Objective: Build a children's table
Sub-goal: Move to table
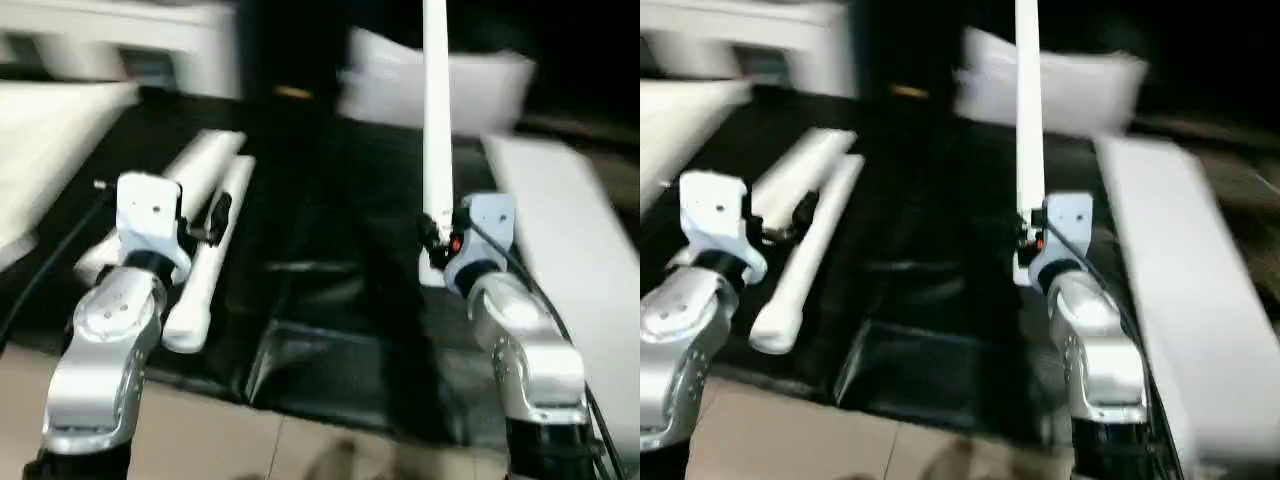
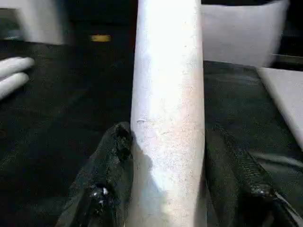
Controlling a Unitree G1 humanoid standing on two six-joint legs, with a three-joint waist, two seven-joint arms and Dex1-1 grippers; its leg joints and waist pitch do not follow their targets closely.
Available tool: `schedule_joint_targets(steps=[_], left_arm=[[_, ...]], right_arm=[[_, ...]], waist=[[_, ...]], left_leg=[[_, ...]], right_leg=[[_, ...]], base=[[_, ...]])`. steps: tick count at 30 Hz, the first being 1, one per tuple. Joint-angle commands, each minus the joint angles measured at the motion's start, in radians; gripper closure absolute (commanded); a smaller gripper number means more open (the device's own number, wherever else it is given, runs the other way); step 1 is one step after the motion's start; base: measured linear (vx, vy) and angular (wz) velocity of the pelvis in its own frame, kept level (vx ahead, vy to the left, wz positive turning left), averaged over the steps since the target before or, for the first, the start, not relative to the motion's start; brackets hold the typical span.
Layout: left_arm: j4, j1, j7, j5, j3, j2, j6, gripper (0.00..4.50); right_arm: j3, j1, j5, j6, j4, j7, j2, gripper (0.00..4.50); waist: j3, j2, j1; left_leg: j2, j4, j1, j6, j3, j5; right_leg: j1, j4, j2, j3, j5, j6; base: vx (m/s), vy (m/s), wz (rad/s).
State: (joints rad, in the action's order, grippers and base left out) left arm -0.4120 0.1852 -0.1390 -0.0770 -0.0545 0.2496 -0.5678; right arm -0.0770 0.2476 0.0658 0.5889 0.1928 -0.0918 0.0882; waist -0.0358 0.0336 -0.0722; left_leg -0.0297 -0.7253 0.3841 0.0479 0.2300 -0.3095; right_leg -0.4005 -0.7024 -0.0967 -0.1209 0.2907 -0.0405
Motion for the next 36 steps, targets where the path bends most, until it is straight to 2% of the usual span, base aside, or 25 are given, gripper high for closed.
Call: schedule_joint_targets(steps=[1, 2, 3, 5, 6, 7, 9, 10, 11, 12, 13, 14, 15, 16, 17, 18, 20, 22, 23, 25, 28, 33, 34, 35, 36], left_arm=[[-0.027, -0.027, 0.0, 0.001, -0.011, 0.013, -0.022, 0.1], [-0.031, -0.044, -0.007, 0.002, -0.009, 0.025, -0.031, 0.1], [-0.032, -0.049, -0.011, 0.002, -0.008, 0.03, -0.033, 0.1], [-0.042, -0.061, -0.021, -0.001, -0.009, 0.036, -0.038, 0.1], [-0.044, -0.063, -0.023, -0.001, -0.01, 0.037, -0.039, 0.1], [-0.045, -0.067, -0.028, -0.001, -0.008, 0.04, -0.046, 0.1], [-0.051, -0.084, -0.039, 0.004, 0.004, 0.051, -0.063, 0.1], [-0.05, -0.087, -0.043, 0.006, 0.011, 0.054, -0.07, 0.1], [-0.051, -0.094, -0.049, 0.009, 0.025, 0.057, -0.075, 0.1], [-0.051, -0.098, -0.051, 0.008, 0.033, 0.06, -0.077, 0.1], [-0.052, -0.101, -0.055, 0.012, 0.041, 0.065, -0.076, 0.1], [-0.054, -0.112, -0.067, 0.024, 0.07, 0.083, -0.072, 0.1], [-0.055, -0.116, -0.073, 0.024, 0.08, 0.087, -0.072, 0.1], [-0.055, -0.117, -0.077, 0.023, 0.086, 0.088, -0.072, 0.1], [-0.057, -0.118, -0.089, 0.011, 0.091, 0.086, -0.076, 0.1], [-0.058, -0.118, -0.094, 0.006, 0.094, 0.085, -0.078, 0.1], [-0.063, -0.123, -0.11, -0.005, 0.101, 0.091, -0.085, 0.1], [-0.068, -0.13, -0.127, -0.007, 0.11, 0.098, -0.09, 0.1], [-0.072, -0.142, -0.145, -0.007, 0.118, 0.109, -0.096, 0.1], [-0.073, -0.15, -0.155, -0.006, 0.125, 0.121, -0.095, 0.1], [-0.074, -0.156, -0.156, -0.014, 0.118, 0.126, -0.104, 0.1], [-0.073, -0.161, -0.165, -0.005, 0.122, 0.133, -0.101, 0.1], [-0.073, -0.161, -0.165, -0.005, 0.121, 0.133, -0.102, 0.1], [-0.074, -0.161, -0.166, -0.005, 0.12, 0.132, -0.103, 0.1], [-0.074, -0.161, -0.167, -0.005, 0.119, 0.132, -0.104, 0.1]], right_arm=[[0.005, -0.006, -0.005, 0.018, 0.01, -0.005, 0.0, 2.61], [0.023, -0.017, -0.019, 0.045, 0.005, -0.015, 0.014, 2.61], [0.029, -0.019, -0.024, 0.052, 0.003, -0.017, 0.018, 2.61], [0.042, -0.02, -0.017, 0.075, 0.002, -0.035, 0.033, 2.61], [0.045, -0.02, -0.016, 0.08, 0.002, -0.038, 0.037, 2.61], [0.056, -0.017, -0.023, 0.092, -0.007, -0.046, 0.052, 2.61], [0.087, -0.013, -0.039, 0.126, -0.029, -0.073, 0.096, 2.61], [0.089, -0.009, -0.036, 0.142, -0.038, -0.081, 0.106, 2.61], [0.09, -0.002, -0.036, 0.17, -0.051, -0.086, 0.119, 2.61], [0.09, 0.002, -0.04, 0.187, -0.06, -0.088, 0.126, 2.61], [0.089, 0.004, -0.041, 0.194, -0.065, -0.09, 0.129, 2.61], [0.085, 0.012, -0.044, 0.219, -0.083, -0.097, 0.14, 2.61], [0.08, 0.018, -0.04, 0.23, -0.092, -0.101, 0.143, 2.61], [0.076, 0.022, -0.038, 0.236, -0.097, -0.103, 0.144, 2.61], [0.075, 0.04, -0.025, 0.275, -0.115, -0.112, 0.148, 2.61], [0.074, 0.048, -0.018, 0.292, -0.127, -0.117, 0.149, 2.61], [0.077, 0.059, 0.0, 0.309, -0.158, -0.137, 0.149, 2.61], [0.084, 0.067, 0.013, 0.328, -0.18, -0.145, 0.152, 2.61], [0.066, 0.081, 0.028, 0.366, -0.207, -0.132, 0.136, 2.61], [0.053, 0.091, 0.041, 0.382, -0.226, -0.137, 0.123, 2.61], [0.023, 0.113, 0.055, 0.444, -0.268, -0.137, 0.099, 2.61], [0.014, 0.133, 0.08, 0.439, -0.329, -0.147, 0.082, 2.61], [0.014, 0.134, 0.082, 0.437, -0.331, -0.148, 0.081, 2.61], [0.015, 0.14, 0.09, 0.433, -0.339, -0.152, 0.076, 2.61], [0.015, 0.144, 0.094, 0.43, -0.343, -0.155, 0.072, 2.61]], waist=[[0.062, -0.01, -0.018], [0.036, -0.005, -0.016], [0.034, -0.004, -0.016], [0.052, -0.059, -0.019], [0.049, -0.093, 0.011], [0.042, -0.092, 0.067], [0.035, -0.081, 0.059], [0.031, -0.075, 0.051], [0.032, -0.043, 0.042], [0.045, 0.012, 0.009], [0.04, 0.004, -0.031], [0.027, -0.006, -0.021], [0.024, -0.027, -0.03], [0.017, -0.055, -0.018], [0.021, -0.08, 0.019], [0.027, -0.086, 0.027], [0.01, -0.085, 0.033], [0.002, -0.076, 0.029], [-0.001, -0.06, 0.025], [0.004, -0.041, 0.025], [0.002, -0.045, 0.023], [-0.009, -0.046, 0.033], [-0.011, -0.053, 0.032], [0.0, -0.071, 0.008], [0.005, -0.073, -0.021]], left_leg=[[-0.096, -0.138, 0.107, 0.121, -0.222, -0.061], [-0.096, -0.086, 0.064, 0.165, -0.196, -0.009], [-0.102, -0.054, 0.029, 0.146, -0.185, 0.004], [-0.147, 0.138, 0.022, -0.068, -0.174, 0.134], [-0.157, 0.185, -0.023, -0.104, -0.17, 0.091], [-0.169, 0.216, -0.079, -0.264, -0.198, 0.097], [-0.205, 0.23, -0.088, -0.346, -0.185, -0.024], [-0.205, 0.238, -0.089, -0.359, -0.186, -0.037], [-0.21, 0.239, -0.082, -0.304, -0.18, -0.084], [-0.167, 0.178, -0.024, -0.185, -0.16, -0.154], [-0.143, 0.073, -0.008, -0.125, -0.154, -0.102], [-0.148, 0.016, 0.02, -0.03, -0.195, 0.018], [-0.151, 0.029, 0.004, 0.014, -0.201, 0.047], [-0.167, 0.118, -0.021, 0.054, -0.203, -0.034], [-0.238, 0.203, -0.039, 0.16, -0.243, -0.343], [-0.234, 0.221, -0.037, 0.188, -0.254, -0.433], [-0.192, 0.241, -0.031, 0.218, -0.229, -0.63], [-0.179, 0.232, -0.033, 0.2, -0.212, -0.665], [-0.165, 0.204, -0.045, 0.152, -0.194, -0.627], [-0.164, 0.195, -0.047, 0.103, -0.187, -0.526], [-0.173, 0.212, -0.037, 0.087, -0.183, -0.449], [-0.17, 0.233, -0.043, 0.116, -0.181, -0.614], [-0.173, 0.253, -0.035, 0.122, -0.175, -0.652], [-0.191, 0.349, 0.045, 0.133, -0.155, -0.754], [-0.175, 0.363, 0.069, 0.14, -0.121, -0.762]], right_leg=[[0.128, 0.179, -0.348, 0.161, -0.043, -0.032], [0.087, 0.205, -0.258, 0.04, -0.061, -0.046], [0.069, 0.216, -0.233, 0.019, 0.011, -0.096], [0.119, 0.197, -0.131, 0.004, 0.255, -0.195], [0.066, 0.119, -0.024, -0.02, 0.241, -0.145], [0.006, -0.005, 0.049, -0.03, 0.146, -0.065], [-0.025, -0.043, 0.037, -0.014, 0.088, 0.005], [-0.021, -0.033, 0.025, -0.005, 0.059, 0.016], [-0.001, 0.017, -0.011, 0.035, 0.022, 0.007], [0.053, 0.128, -0.141, 0.142, 0.072, 0.0], [0.065, 0.185, -0.24, 0.208, 0.101, -0.065], [0.091, 0.195, -0.256, 0.185, 0.188, -0.152], [0.082, 0.2, -0.219, 0.143, 0.268, -0.176], [0.059, 0.174, -0.093, 0.084, 0.338, -0.17], [0.028, 0.089, -0.003, 0.083, 0.175, -0.078], [0.043, 0.067, -0.005, 0.08, 0.07, -0.062], [0.047, 0.093, -0.023, 0.073, -0.011, -0.041], [0.042, 0.129, -0.045, 0.089, 0.142, -0.04], [0.029, 0.174, -0.079, 0.111, 0.415, -0.033], [0.037, 0.201, -0.1, 0.112, 0.548, -0.019], [0.046, 0.204, -0.095, 0.105, 0.504, -0.023], [0.043, 0.214, -0.067, 0.067, 0.6, 0.016], [0.051, 0.201, -0.052, 0.052, 0.583, 0.018], [0.136, 0.013, -0.004, 0.036, 0.329, -0.003], [0.141, -0.02, 0.018, 0.023, 0.152, -0.005]], base=[[-0.056, 0.229, -0.59], [-0.056, 0.229, -0.59], [-0.064, 0.277, -0.52], [-0.061, 0.329, -0.3], [-0.003, 0.346, -0.04], [-0.018, 0.325, 0.15], [-0.043, 0.299, 0.12], [-0.081, 0.221, 0.02], [-0.081, 0.221, 0.02], [-0.099, 0.183, 0.03], [-0.1, 0.171, -0.01], [-0.1, 0.171, -0.01], [-0.101, 0.165, -0.16], [-0.116, 0.17, -0.02], [-0.116, 0.17, -0.02], [-0.125, 0.186, 0.09], [-0.128, 0.175, 0.03], [-0.08, 0.077, 0.06], [-0.067, 0.019, 0.0], [-0.065, 0.014, -0.03], [-0.036, -0.003, -0.04], [-0.056, -0.005, -0.04], [-0.064, -0.012, 0.02], [-0.064, -0.012, 0.02], [-0.095, -0.035, 0.17]])
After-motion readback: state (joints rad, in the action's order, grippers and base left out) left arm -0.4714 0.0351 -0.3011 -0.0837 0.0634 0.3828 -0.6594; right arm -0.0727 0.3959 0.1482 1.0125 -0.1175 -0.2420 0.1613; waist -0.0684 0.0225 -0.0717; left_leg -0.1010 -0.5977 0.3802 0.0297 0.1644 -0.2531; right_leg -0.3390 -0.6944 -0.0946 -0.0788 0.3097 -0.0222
